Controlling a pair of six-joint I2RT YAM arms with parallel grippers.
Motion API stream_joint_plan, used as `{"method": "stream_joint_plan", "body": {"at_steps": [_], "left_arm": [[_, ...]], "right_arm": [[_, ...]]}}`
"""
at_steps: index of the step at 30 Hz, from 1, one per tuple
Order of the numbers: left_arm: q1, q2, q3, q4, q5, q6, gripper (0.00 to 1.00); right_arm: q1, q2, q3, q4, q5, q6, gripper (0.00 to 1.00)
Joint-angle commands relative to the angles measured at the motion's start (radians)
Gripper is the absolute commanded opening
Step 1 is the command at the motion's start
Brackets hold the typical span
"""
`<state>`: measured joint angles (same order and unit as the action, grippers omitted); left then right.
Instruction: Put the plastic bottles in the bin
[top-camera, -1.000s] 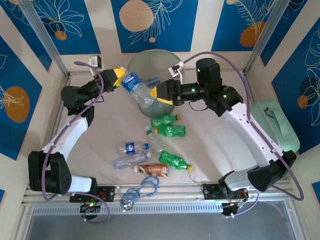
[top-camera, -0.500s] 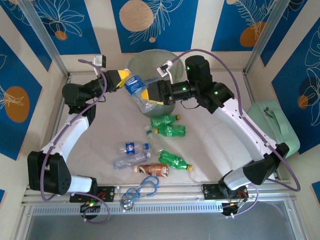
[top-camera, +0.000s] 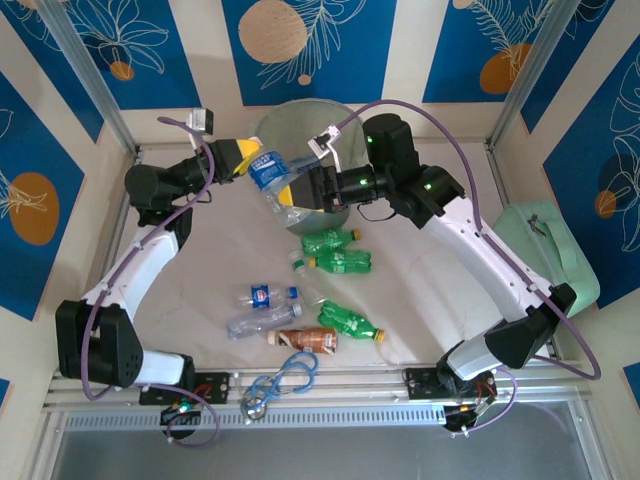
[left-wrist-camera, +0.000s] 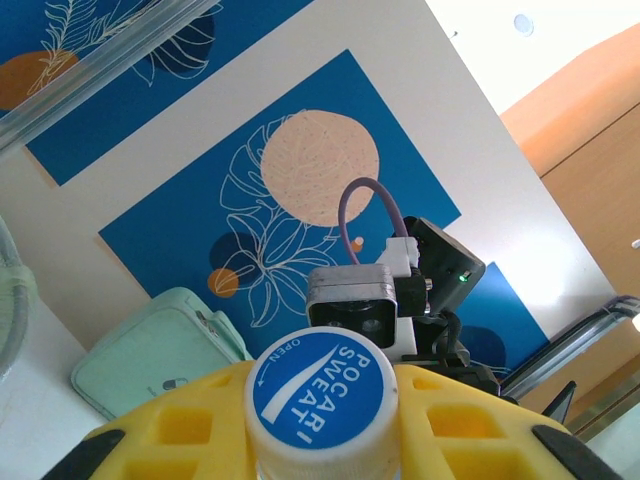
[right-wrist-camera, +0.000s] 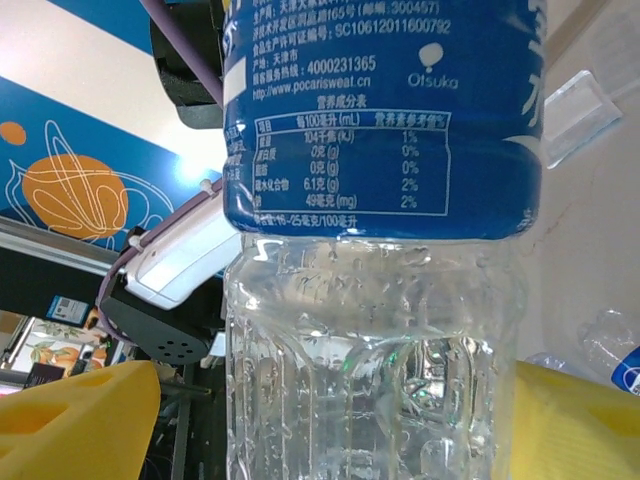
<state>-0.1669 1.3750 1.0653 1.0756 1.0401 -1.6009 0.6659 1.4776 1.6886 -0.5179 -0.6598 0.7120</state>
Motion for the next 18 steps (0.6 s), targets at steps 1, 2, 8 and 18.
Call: {"method": "stream_joint_plan", "body": {"at_steps": [1, 2, 8, 18], "left_arm": [[-0.006, 0.024, 0.042, 0.091, -0.044, -0.021, 0.1], [-0.006, 0.03, 0.044, 0.105, -0.047, -0.031, 0.1], [-0.006, 0.054, 0.056, 0.163, -0.057, -0.078, 0.08], [-0.006, 0.062, 0.053, 0.193, -0.063, -0.103, 0.06]], "right_arm": [[0.014, 0.003, -0.007, -0.018, -0.025, -0.014, 0.87], [0.013, 0.004, -0.01, -0.016, -0.024, -0.014, 0.88], [0.002, 0.003, -0.055, 0.031, -0.032, 0.009, 0.95], [-0.019, -0.006, -0.101, 0.083, -0.038, 0.033, 0.95]]}}
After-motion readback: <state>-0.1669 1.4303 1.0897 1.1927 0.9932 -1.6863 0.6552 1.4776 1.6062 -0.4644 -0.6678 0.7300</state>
